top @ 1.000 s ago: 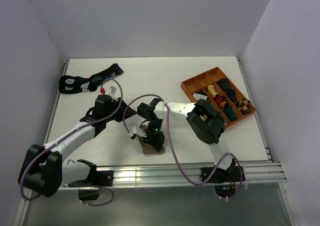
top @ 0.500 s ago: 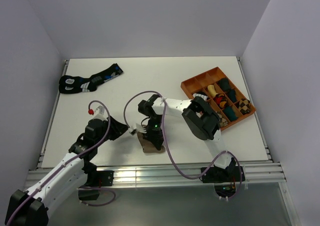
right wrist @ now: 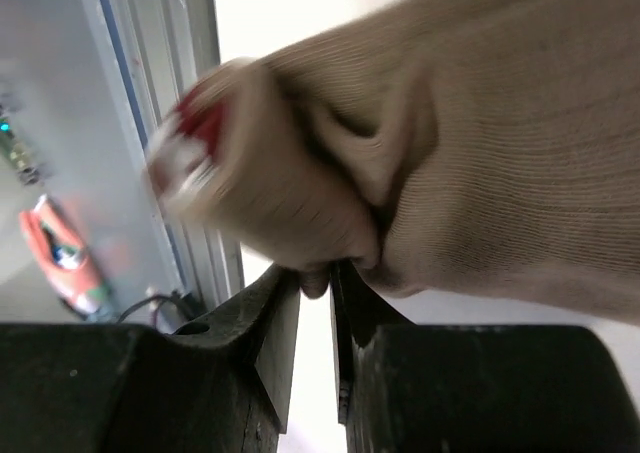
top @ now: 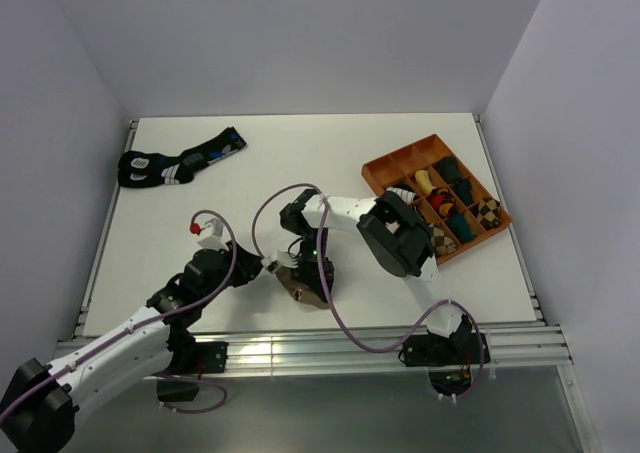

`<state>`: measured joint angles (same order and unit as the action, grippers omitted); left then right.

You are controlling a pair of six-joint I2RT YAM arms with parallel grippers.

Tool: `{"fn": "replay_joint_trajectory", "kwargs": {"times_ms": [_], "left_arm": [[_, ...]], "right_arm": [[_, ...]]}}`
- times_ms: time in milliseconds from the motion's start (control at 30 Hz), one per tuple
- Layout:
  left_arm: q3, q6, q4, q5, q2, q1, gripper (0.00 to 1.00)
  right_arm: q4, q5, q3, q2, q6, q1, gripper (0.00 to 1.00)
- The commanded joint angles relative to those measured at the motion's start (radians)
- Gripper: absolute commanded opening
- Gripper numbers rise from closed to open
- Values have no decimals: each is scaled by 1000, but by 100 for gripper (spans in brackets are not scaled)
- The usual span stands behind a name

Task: Roll the socks
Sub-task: Roll the sock at the center of the board.

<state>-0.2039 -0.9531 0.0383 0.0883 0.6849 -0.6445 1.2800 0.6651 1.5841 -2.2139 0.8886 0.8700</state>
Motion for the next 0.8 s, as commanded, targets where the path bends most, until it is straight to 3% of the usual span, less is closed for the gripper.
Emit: {"fn": "replay_joint_trajectory", "kwargs": {"times_ms": [0, 100, 333, 567, 700, 767], "left_arm": [[20, 33, 104, -38, 10, -137, 34], [60, -21, 107, 22, -4, -191, 35], [130, -142, 14, 85, -163, -202, 32], [121, -161, 21, 15, -84, -204, 29], [112, -92, 63, -79, -51, -210, 27], [118, -101, 29, -55, -77, -234, 28]], "right_arm": [[-91, -38, 60, -43, 1, -16, 24], [-91, -38, 65, -44, -2, -17, 24], [-93, -36, 66, -32, -14, -19, 23], [-128, -44, 74, 13, -105, -20, 24], [-169, -62, 68, 40, -184, -20, 23], [-179, -70, 70, 40, -209, -17, 23]]}}
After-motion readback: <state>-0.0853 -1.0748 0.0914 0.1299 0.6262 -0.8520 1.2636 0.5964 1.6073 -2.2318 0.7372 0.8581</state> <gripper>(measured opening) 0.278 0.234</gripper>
